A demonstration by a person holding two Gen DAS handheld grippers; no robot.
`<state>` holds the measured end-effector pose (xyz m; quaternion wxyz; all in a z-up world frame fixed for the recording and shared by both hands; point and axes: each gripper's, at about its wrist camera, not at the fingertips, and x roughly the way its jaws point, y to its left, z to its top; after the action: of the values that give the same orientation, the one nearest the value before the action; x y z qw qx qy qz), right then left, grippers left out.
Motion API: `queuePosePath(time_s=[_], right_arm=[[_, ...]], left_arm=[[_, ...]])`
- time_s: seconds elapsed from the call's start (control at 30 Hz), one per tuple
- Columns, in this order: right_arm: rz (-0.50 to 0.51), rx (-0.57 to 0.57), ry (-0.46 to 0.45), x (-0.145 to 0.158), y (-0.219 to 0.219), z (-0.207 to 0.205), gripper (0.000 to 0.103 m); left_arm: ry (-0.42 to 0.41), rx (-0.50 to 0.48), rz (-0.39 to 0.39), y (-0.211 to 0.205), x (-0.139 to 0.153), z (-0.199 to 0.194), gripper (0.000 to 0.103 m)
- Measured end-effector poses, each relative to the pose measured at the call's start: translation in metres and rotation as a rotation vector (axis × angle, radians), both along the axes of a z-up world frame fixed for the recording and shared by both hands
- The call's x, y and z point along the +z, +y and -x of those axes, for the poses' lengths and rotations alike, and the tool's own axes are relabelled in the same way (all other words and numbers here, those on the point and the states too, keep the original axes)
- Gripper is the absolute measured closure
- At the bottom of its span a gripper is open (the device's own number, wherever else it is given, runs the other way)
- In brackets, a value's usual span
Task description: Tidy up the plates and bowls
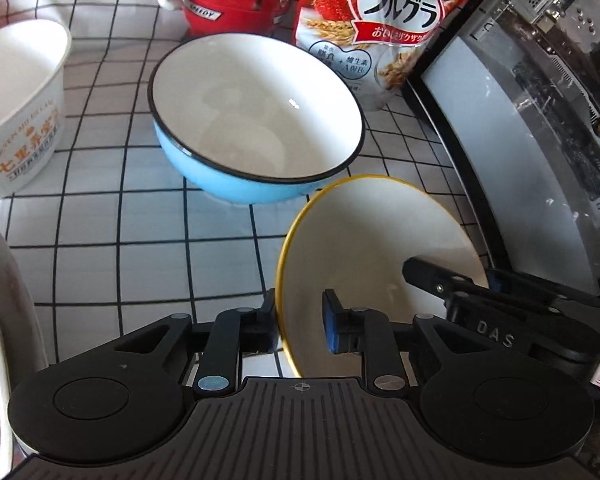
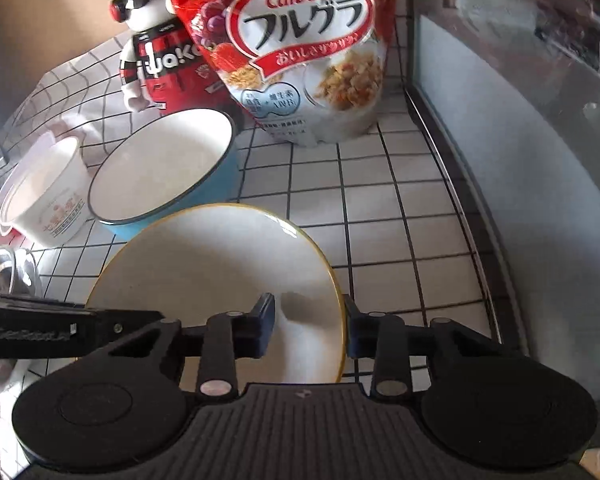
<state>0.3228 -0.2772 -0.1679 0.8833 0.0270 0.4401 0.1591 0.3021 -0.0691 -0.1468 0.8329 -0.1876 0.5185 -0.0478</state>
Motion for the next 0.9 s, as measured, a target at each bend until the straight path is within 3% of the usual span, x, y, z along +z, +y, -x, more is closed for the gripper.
queuePosePath(time_s=[0.1, 0.5, 0.7, 0.9], right_arm=[[-0.007, -0.013, 0.023, 0.001, 0.002, 0.0, 0.069], [-0.086, 0.092, 0.116, 0.01, 0.053, 0.018, 0.068], [-0.058, 0.14, 0.108, 0.012, 0.08, 0.029, 0.065], [-0.039, 0.113, 0.111, 0.012, 0.081, 0.028, 0.065]], left_arm=[[-0.005, -0.017, 0.033, 0.007, 0.002, 0.005, 0.084], [0.041, -0.002, -0.022, 0.056, 0.012, 0.045, 0.083], [0.036, 0.031, -0.025, 0.077, 0.012, 0.059, 0.083], [0.018, 0.011, -0.007, 0.078, 0.012, 0.06, 0.082]])
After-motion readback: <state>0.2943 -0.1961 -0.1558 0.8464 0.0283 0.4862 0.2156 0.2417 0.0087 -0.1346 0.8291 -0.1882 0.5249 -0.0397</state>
